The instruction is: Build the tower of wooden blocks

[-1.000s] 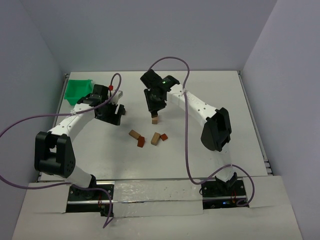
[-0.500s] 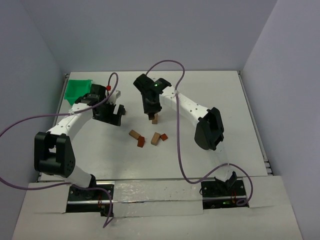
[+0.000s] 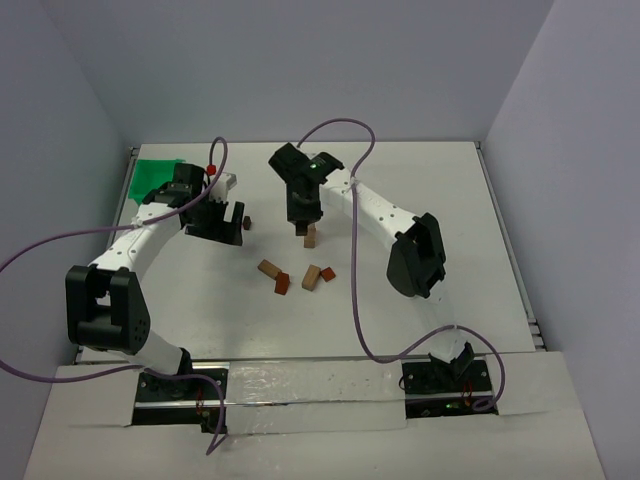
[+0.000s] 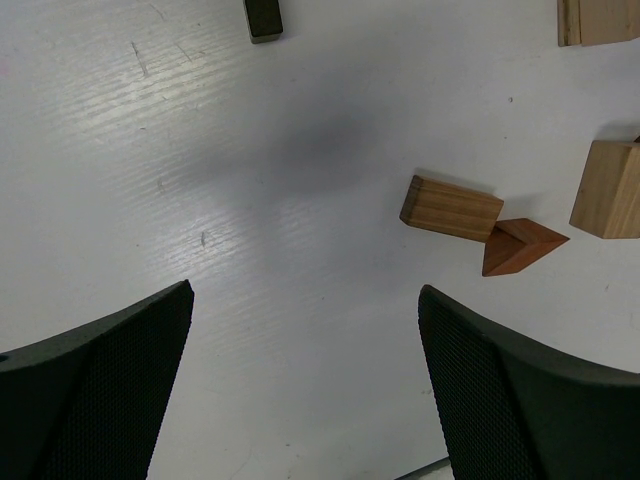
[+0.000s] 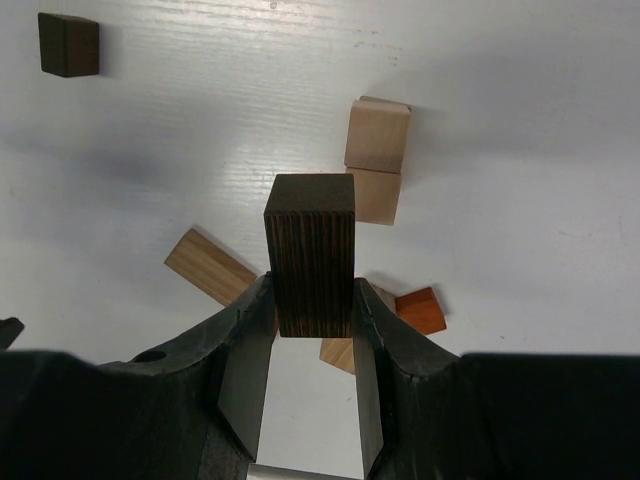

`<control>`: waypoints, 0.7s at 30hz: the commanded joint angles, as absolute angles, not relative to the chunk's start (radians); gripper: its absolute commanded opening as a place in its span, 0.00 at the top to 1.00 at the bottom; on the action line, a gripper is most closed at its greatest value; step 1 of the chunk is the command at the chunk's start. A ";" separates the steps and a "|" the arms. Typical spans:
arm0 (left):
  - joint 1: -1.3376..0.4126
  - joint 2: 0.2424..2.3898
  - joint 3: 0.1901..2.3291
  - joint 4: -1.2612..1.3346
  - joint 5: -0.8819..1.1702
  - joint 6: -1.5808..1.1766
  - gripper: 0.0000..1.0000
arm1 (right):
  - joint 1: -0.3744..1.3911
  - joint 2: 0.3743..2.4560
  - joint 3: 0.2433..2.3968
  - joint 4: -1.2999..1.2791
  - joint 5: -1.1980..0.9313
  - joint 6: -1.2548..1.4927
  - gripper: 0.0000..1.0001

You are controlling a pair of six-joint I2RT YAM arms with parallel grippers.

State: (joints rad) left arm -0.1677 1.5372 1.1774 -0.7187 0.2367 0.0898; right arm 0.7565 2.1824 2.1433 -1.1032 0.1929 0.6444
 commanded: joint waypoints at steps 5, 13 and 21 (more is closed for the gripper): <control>-0.162 1.501 1.183 -0.710 0.275 0.080 0.01 | 0.715 2.240 2.227 -1.080 0.191 0.661 1.00; -0.163 1.509 1.183 -0.698 0.275 0.083 0.01 | 0.706 2.195 2.193 -1.046 0.191 0.661 1.00; -0.163 1.545 1.206 -0.683 0.285 0.074 0.01 | 0.700 2.189 2.123 -1.037 0.168 0.663 1.00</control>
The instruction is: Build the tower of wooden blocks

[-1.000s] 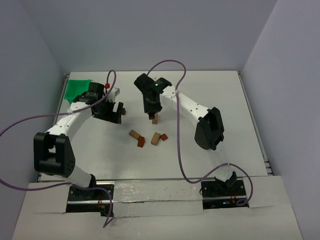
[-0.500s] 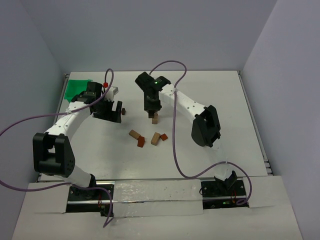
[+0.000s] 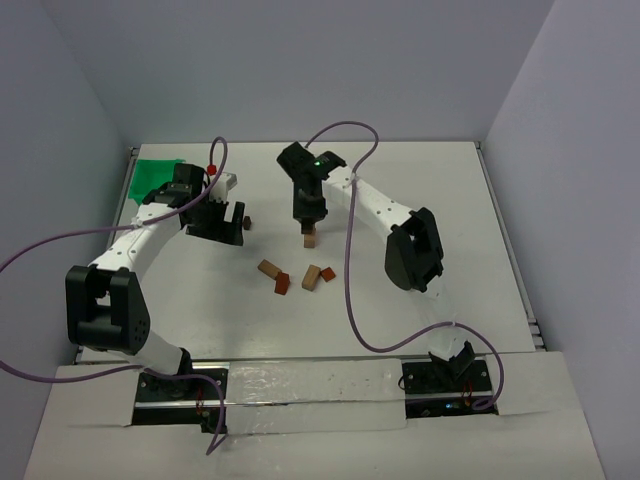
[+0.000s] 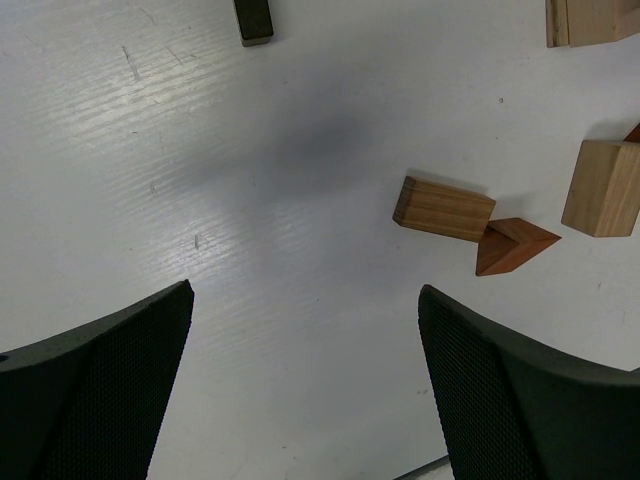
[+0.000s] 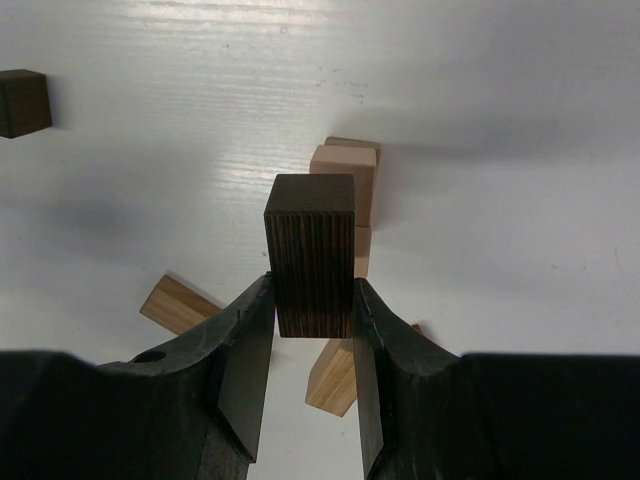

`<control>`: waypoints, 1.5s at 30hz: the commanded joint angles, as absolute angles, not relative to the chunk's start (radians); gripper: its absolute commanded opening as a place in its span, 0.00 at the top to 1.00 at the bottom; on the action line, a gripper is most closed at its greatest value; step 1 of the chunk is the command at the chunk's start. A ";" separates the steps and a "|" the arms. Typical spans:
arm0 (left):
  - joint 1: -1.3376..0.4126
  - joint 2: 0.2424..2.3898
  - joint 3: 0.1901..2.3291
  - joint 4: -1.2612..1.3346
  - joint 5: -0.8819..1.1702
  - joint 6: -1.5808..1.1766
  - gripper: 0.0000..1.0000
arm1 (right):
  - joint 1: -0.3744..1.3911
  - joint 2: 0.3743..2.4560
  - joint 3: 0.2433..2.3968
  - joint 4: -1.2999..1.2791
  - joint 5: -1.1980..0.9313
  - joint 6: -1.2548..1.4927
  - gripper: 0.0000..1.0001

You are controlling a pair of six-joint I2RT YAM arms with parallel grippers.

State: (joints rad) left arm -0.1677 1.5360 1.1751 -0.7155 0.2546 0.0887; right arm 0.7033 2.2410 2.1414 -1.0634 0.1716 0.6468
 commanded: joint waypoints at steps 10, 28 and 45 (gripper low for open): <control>-0.163 1.545 1.193 -0.671 0.289 0.062 0.01 | 0.695 2.192 2.093 -1.031 0.141 0.669 1.00; -0.162 1.586 1.230 -0.676 0.291 0.061 0.01 | 0.663 2.197 2.098 -1.029 0.138 0.661 1.00; -0.163 1.600 1.236 -0.673 0.291 0.059 0.01 | 0.664 2.205 2.097 -1.028 0.129 0.659 0.99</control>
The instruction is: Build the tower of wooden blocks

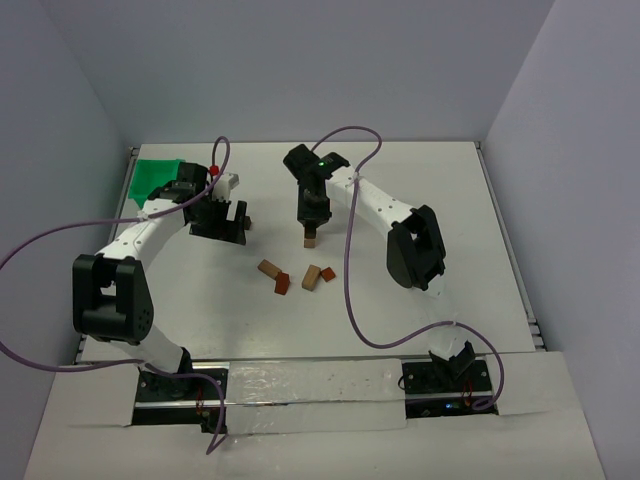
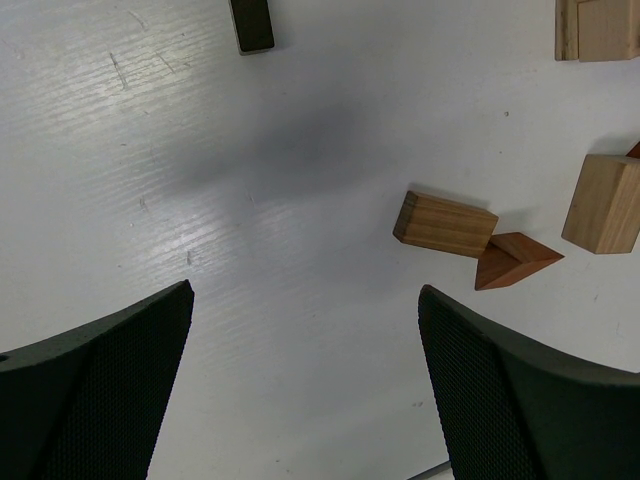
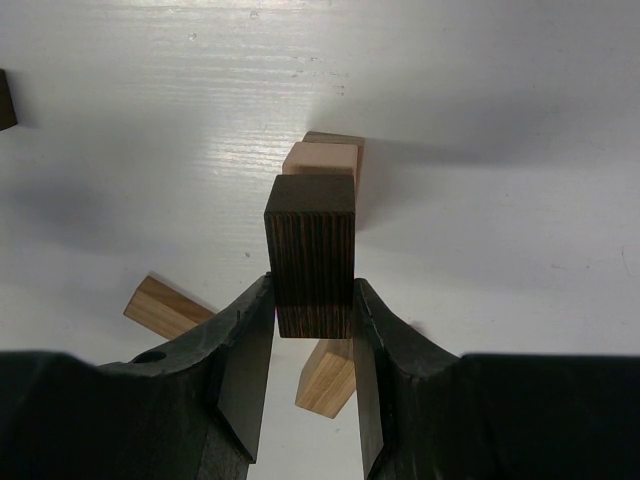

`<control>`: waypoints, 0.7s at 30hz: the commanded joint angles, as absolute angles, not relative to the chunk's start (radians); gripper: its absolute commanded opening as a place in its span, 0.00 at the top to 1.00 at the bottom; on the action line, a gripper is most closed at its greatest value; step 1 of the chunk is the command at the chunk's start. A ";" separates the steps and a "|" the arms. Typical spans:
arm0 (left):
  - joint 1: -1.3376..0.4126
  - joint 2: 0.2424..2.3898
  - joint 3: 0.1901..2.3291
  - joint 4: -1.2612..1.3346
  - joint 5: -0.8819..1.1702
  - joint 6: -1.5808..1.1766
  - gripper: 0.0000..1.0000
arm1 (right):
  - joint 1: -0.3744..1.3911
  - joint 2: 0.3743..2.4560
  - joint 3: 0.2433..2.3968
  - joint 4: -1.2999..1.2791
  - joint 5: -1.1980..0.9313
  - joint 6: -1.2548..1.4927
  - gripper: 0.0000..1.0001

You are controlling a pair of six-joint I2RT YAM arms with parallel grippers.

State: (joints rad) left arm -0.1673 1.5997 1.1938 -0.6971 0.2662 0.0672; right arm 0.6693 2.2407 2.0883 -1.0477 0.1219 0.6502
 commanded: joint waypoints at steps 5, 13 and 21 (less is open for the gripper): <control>-0.163 1.603 1.238 -0.672 0.291 0.057 0.01 | 0.663 2.204 2.097 -1.028 0.135 0.657 0.98; -0.162 1.605 1.242 -0.675 0.296 0.057 0.01 | 0.663 2.214 2.096 -1.028 0.134 0.656 0.95; -0.161 1.600 1.221 -0.668 0.297 0.059 0.01 | 0.662 2.220 2.089 -1.026 0.133 0.654 0.90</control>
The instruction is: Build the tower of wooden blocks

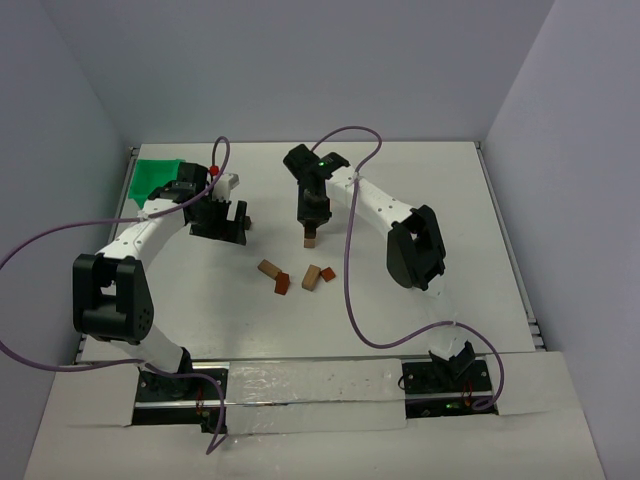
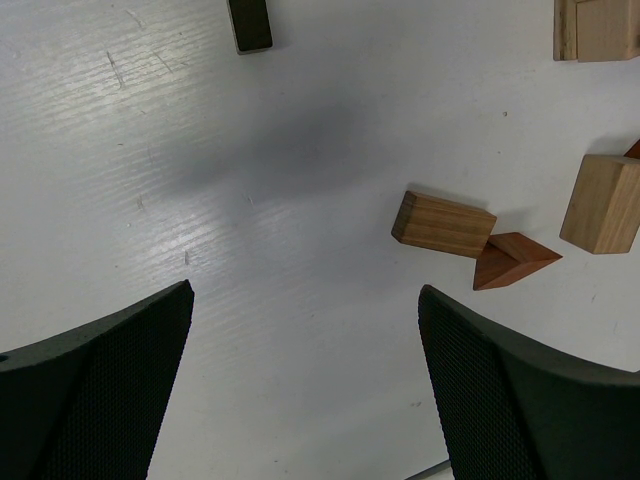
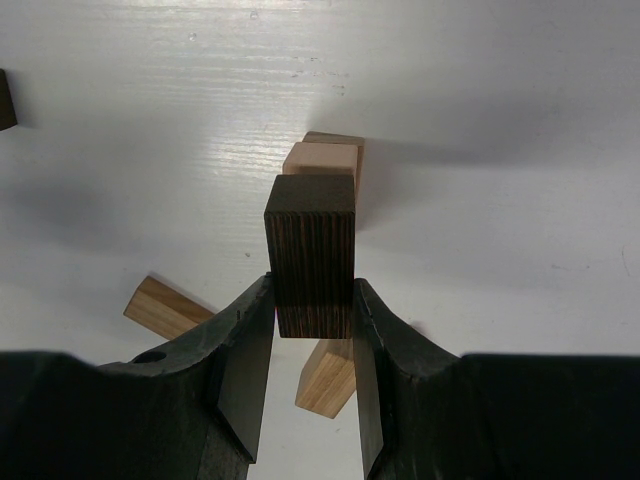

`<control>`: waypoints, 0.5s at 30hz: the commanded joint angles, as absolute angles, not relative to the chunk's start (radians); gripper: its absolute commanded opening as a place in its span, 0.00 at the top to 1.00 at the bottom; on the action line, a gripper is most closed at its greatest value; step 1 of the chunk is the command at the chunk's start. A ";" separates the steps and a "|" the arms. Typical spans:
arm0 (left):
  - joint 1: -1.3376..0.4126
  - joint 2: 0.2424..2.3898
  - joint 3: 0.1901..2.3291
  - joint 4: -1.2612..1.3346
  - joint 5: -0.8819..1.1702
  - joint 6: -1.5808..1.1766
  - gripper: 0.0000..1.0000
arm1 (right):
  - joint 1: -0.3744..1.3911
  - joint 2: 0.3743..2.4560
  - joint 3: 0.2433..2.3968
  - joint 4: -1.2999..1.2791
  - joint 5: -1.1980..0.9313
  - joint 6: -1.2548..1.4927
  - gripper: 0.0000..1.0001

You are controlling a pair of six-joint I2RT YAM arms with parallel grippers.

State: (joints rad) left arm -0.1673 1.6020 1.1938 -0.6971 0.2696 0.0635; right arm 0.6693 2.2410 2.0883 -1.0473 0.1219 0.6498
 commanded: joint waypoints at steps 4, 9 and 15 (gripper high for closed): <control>-0.161 1.600 1.222 -0.667 0.290 0.061 0.01 | 0.661 2.224 2.086 -1.026 0.128 0.655 0.89; -0.160 1.605 1.224 -0.666 0.291 0.064 0.01 | 0.663 2.223 2.078 -1.025 0.122 0.657 0.86; -0.158 1.609 1.223 -0.663 0.293 0.061 0.01 | 0.663 2.229 2.079 -1.023 0.114 0.657 0.76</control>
State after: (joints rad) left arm -0.1669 1.6024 1.1938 -0.6956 0.2699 0.0635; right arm 0.6689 2.2410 2.0838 -1.0447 0.1108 0.6498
